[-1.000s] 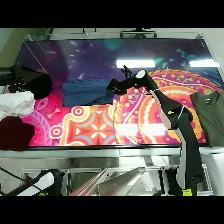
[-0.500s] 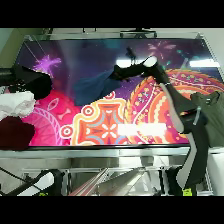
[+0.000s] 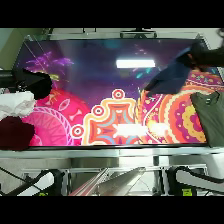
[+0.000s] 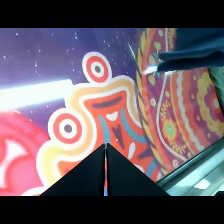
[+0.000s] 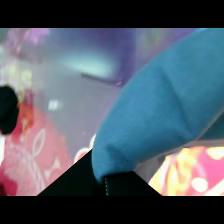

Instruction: Fold the shirts.

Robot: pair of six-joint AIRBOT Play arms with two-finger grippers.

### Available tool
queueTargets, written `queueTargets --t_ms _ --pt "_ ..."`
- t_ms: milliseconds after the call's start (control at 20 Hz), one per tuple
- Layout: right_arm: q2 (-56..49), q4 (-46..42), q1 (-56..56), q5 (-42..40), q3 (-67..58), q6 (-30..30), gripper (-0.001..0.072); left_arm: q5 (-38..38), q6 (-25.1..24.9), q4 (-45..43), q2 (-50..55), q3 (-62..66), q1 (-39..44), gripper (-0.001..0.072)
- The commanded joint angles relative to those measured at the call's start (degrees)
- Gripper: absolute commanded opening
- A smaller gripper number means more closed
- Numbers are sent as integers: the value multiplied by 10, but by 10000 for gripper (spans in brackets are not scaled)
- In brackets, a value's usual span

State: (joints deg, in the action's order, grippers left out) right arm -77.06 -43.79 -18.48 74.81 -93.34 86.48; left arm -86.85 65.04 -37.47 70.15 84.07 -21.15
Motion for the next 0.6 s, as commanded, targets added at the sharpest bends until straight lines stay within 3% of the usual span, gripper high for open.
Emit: queueTargets --t_ms 0,150,350,550 --pt "79 -10 -115 -2 39 -28 7 -2 0 0 0 0 -1 20" --pt "60 1 -170 -44 39 -65 7 -1 0 0 0 0 -1 20" --pt "-15 109 -202 -143 -3 -177 8 5 0 0 0 0 -1 20" --pt "-96 129 -229 -87 -137 -137 8 5 0 0 0 0 -1 19"
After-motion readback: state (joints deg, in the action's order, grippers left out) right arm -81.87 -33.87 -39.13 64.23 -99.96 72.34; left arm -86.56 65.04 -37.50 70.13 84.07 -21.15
